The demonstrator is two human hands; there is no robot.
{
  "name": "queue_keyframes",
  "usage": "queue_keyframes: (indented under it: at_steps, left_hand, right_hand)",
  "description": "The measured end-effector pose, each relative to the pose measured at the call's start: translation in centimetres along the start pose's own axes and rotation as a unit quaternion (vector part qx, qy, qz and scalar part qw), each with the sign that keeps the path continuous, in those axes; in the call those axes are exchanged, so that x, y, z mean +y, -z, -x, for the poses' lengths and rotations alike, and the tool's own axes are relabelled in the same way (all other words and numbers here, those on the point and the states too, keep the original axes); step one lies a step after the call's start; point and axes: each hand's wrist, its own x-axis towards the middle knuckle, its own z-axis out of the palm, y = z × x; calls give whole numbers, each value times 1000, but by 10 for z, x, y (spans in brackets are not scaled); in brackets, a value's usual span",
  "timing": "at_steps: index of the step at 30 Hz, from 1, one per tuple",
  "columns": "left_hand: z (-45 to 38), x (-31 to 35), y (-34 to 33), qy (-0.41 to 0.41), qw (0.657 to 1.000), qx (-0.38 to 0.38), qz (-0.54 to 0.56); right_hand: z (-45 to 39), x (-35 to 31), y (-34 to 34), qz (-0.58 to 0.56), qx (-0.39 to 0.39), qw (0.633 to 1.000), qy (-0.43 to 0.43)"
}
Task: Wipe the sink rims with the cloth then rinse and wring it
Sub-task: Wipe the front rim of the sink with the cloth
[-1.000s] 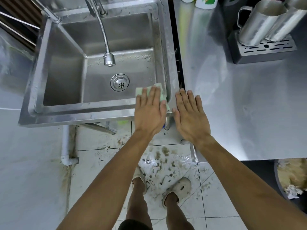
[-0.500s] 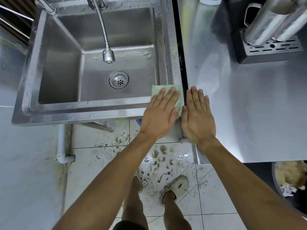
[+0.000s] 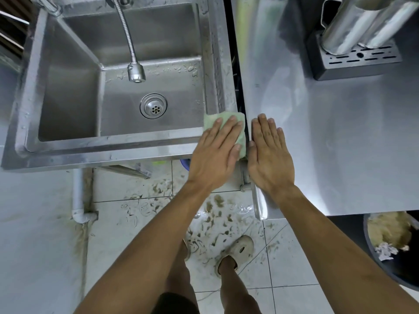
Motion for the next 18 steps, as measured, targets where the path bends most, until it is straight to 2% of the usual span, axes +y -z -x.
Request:
queue_keyframes:
  at_steps: [3,5,9,11,13,15,16,18]
  left_hand:
    - [20,-37,13,-32,998,-21,-59]
    - [30,-61,24,-20,996,-35,-84]
    - [58,-112,46,30,996,-25,-75]
    - [68,-131,55,87,994,-4,-59]
    - [62,-129,55,171,984,21,-39]
    - [47,-108,49,236,971,42,-24]
    - [44,-97,45,244,968,47,-21]
    - [50,-93,43,193,980,41,-20]
  right_hand:
    - [0,1,0,8,1,1000,2]
    - [0,-1,0,17,-3,1000,4]
    - [1,-10,3,3,-10,1000,-3]
    - [0,-29,4,-21,-11,999,43]
    - [-3,-59,-1,-24,-22,992,119]
    - [-12,-91,-10,-28,-48,986,160]
    - [-16,-105,-14,-34,-62,984,165]
    - [-24,-123,-23,-37,-80,984,153]
